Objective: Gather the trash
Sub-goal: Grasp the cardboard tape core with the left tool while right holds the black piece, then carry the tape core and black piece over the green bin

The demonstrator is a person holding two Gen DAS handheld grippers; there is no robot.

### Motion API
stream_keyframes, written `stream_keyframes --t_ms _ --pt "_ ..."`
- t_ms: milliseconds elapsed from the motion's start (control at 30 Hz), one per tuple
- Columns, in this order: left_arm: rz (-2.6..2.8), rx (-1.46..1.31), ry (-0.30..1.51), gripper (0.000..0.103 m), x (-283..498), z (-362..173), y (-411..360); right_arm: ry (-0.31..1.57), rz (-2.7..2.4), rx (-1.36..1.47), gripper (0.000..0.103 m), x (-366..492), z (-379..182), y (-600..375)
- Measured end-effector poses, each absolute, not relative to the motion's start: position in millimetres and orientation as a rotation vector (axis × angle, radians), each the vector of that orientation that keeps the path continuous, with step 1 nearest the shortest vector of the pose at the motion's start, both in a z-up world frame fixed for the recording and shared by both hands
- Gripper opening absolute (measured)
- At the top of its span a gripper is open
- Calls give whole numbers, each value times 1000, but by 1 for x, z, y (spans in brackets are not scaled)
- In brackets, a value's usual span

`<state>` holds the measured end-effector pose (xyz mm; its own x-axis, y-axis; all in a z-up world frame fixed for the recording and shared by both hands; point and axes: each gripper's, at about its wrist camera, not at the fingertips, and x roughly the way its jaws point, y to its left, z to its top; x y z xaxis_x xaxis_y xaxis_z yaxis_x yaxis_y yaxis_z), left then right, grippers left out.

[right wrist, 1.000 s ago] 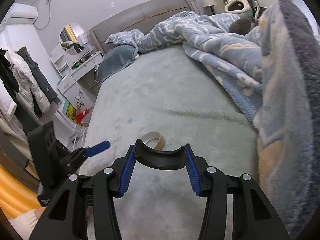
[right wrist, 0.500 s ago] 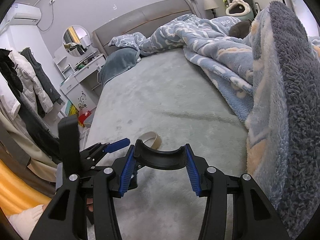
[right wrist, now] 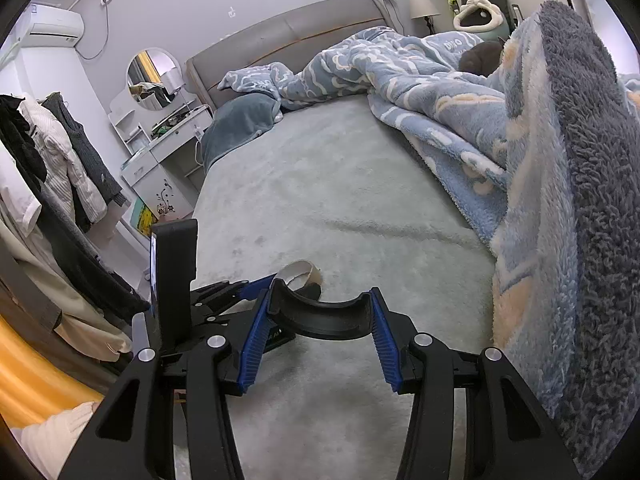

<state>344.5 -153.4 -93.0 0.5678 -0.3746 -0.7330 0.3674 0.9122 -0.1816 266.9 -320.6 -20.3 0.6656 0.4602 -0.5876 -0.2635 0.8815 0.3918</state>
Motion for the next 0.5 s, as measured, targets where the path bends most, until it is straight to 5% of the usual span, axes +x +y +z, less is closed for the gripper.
stream_keyframes --t_ms 500 --pt "-406 -44 811 48 288 -68 -114 733 407 297 49 251 -23 -314"
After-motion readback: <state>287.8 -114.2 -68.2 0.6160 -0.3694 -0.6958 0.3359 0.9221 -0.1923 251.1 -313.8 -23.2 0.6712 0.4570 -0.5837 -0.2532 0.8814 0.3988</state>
